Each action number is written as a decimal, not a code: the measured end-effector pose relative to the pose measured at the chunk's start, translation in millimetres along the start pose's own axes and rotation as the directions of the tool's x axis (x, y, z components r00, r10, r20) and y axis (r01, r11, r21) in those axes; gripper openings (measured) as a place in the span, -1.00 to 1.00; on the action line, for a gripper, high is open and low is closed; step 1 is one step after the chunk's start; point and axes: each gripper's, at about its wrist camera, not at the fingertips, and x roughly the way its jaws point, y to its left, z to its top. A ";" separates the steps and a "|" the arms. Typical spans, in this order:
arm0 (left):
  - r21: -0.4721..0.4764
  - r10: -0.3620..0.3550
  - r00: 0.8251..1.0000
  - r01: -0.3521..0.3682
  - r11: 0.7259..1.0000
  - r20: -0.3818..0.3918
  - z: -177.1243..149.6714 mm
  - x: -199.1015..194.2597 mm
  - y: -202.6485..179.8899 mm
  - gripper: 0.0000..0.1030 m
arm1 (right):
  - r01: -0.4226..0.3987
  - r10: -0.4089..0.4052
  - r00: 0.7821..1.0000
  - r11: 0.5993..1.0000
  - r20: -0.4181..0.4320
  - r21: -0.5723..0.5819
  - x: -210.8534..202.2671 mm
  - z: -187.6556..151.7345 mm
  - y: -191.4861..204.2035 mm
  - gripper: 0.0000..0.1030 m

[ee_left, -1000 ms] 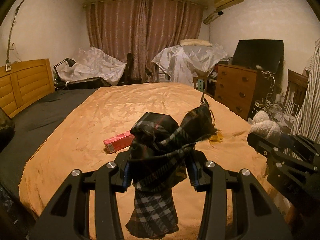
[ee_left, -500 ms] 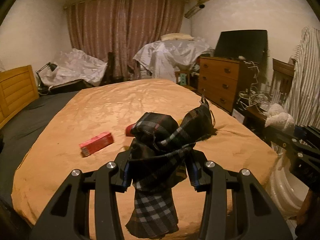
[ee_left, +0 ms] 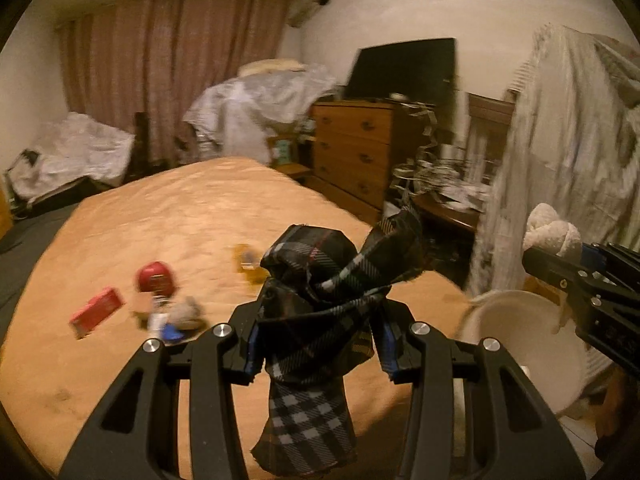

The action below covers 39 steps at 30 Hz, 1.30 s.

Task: Collect trash
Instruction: 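Lift the towel and plaid cloth and carry both over the bucket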

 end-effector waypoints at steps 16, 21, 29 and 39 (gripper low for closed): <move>0.135 -0.236 0.961 0.256 0.957 -0.145 -1.7 51.9 -137.9 -0.17 | 0.144 -0.125 0.978 0.983 -0.165 0.112 -17.9 -27.9 -185.6 -0.20; 0.153 -0.282 0.931 0.320 0.935 -0.231 -4.2 69.6 -165.2 -0.17 | 0.135 -0.094 0.955 0.982 -0.280 0.134 0.4 -30.0 -224.6 -0.20; 0.163 -0.313 0.875 0.393 0.905 -0.369 -11.7 95.6 -188.2 -0.17 | 0.077 0.016 0.892 0.979 -0.452 0.187 40.9 -39.5 -252.7 -0.20; 0.174 -0.302 0.841 0.414 0.893 -0.450 -20.0 118.8 -199.9 -0.17 | 0.048 0.077 0.849 0.974 -0.522 0.221 64.9 -52.0 -240.7 -0.20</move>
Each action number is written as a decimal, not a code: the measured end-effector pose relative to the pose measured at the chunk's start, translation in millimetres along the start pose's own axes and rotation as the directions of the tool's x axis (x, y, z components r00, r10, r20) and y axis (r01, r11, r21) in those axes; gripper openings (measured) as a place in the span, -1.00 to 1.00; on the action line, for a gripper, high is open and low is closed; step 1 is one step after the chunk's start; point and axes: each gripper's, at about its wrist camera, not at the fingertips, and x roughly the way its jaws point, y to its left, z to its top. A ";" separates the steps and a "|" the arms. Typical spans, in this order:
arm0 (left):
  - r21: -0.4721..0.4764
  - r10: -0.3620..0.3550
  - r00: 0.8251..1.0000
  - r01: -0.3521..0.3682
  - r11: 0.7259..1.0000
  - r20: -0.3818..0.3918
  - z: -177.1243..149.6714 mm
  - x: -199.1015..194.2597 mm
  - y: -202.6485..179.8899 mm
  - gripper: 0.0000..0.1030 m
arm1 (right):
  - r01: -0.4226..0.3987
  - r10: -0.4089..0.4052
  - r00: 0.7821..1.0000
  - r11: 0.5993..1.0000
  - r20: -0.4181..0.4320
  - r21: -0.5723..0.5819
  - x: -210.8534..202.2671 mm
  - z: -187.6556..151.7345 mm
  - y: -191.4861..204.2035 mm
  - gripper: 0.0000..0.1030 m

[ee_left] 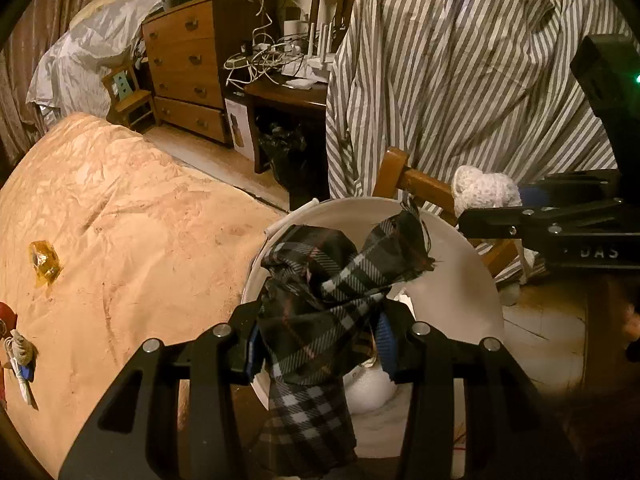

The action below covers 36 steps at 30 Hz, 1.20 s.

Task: Collect trash
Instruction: 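Lift the towel and plaid cloth and carry both over the bucket, then open both grippers over the bucket to drop towel and plaid cloth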

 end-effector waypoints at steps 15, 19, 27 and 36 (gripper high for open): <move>-0.019 0.008 1.000 -0.008 1.000 0.000 4.6 5.9 2.8 -0.17 | -0.008 0.008 1.000 1.000 -0.007 -0.008 3.2 3.4 9.9 -0.20; -0.020 0.006 1.000 -0.006 1.000 -0.002 5.3 6.1 4.5 -0.17 | -0.013 0.013 1.000 1.000 -0.007 -0.006 3.4 3.8 9.8 -0.20; -0.005 0.009 1.000 -0.009 1.000 0.000 5.3 5.1 3.4 -0.14 | -0.019 0.019 1.000 1.000 -0.007 -0.001 4.1 4.0 10.3 -0.19; 0.020 0.036 0.999 -0.036 0.999 -0.001 1.8 8.3 0.0 0.47 | -0.063 0.062 0.998 0.997 0.025 0.045 1.0 3.3 6.2 0.19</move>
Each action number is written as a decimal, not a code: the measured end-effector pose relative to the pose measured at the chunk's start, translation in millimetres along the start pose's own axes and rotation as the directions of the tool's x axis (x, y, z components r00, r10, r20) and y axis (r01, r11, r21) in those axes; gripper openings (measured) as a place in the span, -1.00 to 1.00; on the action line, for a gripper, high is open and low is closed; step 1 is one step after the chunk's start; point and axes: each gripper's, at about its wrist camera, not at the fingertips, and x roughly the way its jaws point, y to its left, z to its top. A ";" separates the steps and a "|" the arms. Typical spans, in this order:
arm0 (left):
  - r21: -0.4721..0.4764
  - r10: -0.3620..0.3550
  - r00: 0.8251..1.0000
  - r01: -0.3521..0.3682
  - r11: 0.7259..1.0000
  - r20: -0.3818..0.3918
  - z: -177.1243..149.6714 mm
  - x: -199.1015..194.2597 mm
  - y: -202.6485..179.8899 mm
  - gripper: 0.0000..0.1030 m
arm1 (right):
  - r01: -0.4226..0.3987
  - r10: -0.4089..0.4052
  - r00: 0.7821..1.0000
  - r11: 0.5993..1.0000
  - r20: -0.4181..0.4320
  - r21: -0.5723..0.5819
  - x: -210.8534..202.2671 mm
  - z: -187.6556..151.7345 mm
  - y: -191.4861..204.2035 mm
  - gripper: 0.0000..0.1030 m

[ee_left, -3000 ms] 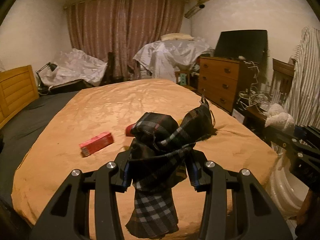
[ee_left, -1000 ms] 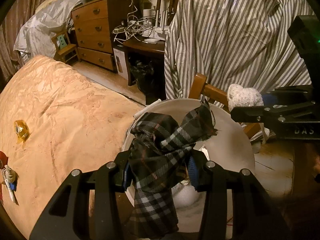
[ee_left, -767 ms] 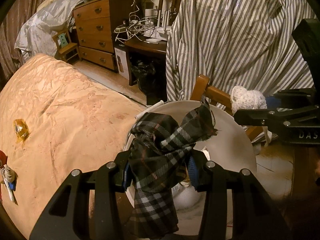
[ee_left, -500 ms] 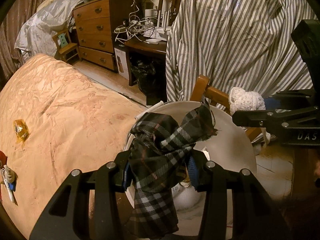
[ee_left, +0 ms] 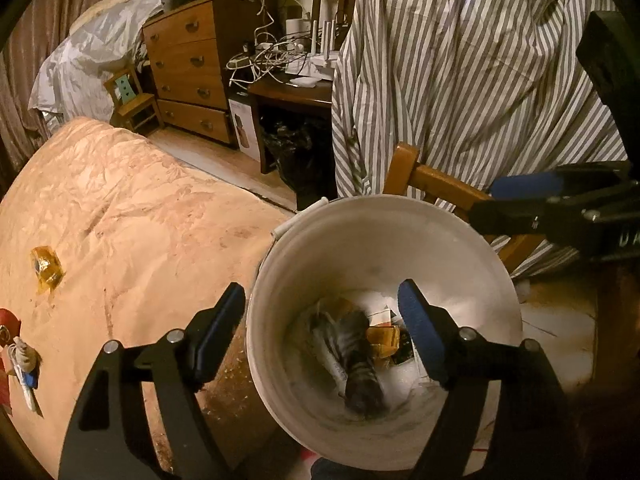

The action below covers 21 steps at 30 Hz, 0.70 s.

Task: Collect trash
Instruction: 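Open both grippers over the bucket to drop towel and plaid cloth, then swing both open grippers back over the bed toward the remaining trash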

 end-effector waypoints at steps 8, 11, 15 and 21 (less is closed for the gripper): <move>-0.001 -0.004 1.000 0.004 1.000 0.003 -2.2 -0.7 -0.6 0.47 | -0.009 0.009 1.000 1.000 -0.001 0.004 1.0 -2.6 -2.1 0.19; 0.000 -0.003 1.000 0.003 1.000 0.006 -4.8 -3.1 -1.8 0.47 | -0.011 0.011 1.000 1.000 0.002 0.000 0.8 -2.1 -0.2 0.19; -0.001 -0.005 1.000 0.005 1.000 0.009 -7.5 -5.1 -1.3 0.47 | -0.014 0.014 1.000 1.000 0.006 -0.003 0.2 -2.5 3.6 0.19; -0.005 -0.003 1.000 0.003 1.000 0.013 -8.1 -8.1 1.3 0.47 | -0.028 0.029 0.999 0.999 0.033 -0.026 -4.5 -3.5 13.9 0.20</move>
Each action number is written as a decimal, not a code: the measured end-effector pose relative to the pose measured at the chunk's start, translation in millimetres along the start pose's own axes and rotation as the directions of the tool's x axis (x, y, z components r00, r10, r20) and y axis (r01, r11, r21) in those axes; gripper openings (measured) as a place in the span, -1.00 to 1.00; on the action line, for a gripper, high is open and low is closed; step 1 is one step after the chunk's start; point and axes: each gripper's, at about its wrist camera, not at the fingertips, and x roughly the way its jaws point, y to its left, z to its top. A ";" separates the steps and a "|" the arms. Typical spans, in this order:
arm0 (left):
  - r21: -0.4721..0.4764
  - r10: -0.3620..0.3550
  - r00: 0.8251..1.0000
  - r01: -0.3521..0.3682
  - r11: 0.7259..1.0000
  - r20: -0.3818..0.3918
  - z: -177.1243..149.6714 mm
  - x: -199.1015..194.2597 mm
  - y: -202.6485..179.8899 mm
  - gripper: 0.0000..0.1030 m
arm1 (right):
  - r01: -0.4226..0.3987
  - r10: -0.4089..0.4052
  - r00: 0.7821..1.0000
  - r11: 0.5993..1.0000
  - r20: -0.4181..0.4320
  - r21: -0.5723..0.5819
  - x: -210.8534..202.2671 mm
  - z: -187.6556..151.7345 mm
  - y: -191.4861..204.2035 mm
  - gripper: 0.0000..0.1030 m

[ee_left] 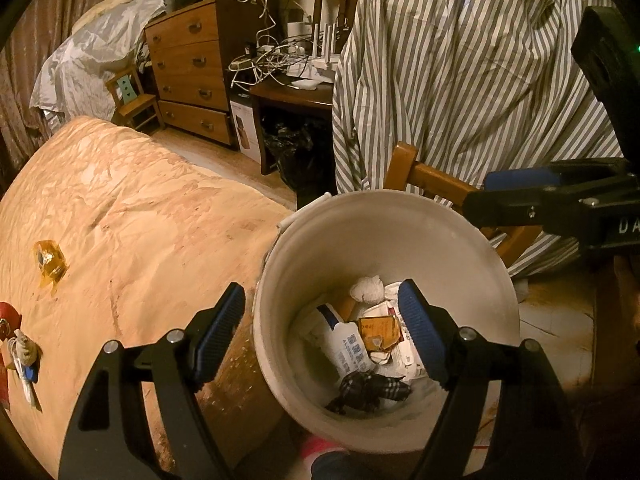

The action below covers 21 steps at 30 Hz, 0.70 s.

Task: Collect trash
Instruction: 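Swing both open grippers back over the bed toward the remaining trash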

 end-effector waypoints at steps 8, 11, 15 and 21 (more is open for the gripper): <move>-0.071 0.057 0.998 -0.055 0.996 0.035 -34.3 -28.3 52.3 0.47 | -0.031 0.047 0.991 0.992 0.127 -0.123 -11.5 -14.5 63.2 0.24; -0.126 0.113 0.993 -0.107 0.986 0.046 -58.5 -44.3 92.4 0.47 | -0.059 0.085 0.984 0.985 0.158 -0.165 -11.0 -20.6 91.0 0.28; -0.252 0.204 0.979 -0.191 0.949 0.025 -97.5 -63.6 169.8 0.47 | -0.115 0.152 0.975 0.969 0.162 -0.217 0.2 -31.4 131.4 0.38; -0.461 0.370 0.926 -0.361 0.811 -0.074 -164.4 -87.3 302.6 0.46 | -0.199 0.228 0.970 0.944 0.084 -0.262 43.2 -37.6 191.1 0.39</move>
